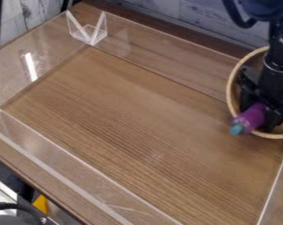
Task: Remove the purple eggplant from inside the brown bowl and put it on the table
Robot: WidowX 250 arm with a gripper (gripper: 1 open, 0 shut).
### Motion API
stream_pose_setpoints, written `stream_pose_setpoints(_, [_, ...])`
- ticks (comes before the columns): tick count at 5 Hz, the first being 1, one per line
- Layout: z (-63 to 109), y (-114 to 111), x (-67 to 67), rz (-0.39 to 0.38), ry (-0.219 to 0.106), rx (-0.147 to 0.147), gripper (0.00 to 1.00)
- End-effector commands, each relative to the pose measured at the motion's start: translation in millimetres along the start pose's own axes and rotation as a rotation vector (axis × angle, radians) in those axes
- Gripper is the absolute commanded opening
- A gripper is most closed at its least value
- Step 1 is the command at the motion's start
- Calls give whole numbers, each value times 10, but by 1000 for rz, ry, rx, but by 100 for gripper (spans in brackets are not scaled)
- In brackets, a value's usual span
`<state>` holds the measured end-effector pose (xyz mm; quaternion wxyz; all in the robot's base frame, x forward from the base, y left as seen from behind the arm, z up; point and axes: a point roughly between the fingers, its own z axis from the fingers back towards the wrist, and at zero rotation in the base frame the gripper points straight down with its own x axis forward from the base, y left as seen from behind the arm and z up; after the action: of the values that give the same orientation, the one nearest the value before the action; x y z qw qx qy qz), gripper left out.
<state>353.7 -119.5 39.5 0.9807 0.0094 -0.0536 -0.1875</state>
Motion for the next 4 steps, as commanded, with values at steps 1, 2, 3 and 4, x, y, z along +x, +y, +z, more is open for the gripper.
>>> stream_pose_setpoints(1, [294,36,93,13,-86,5,0])
stream_pose_setpoints(2, [295,29,97,18,-90,5,0])
stream_pose_setpoints(3, [296,22,102,22,-93,5,0])
stream_pose_setpoints(4, [296,15,108,27,-96,5,0])
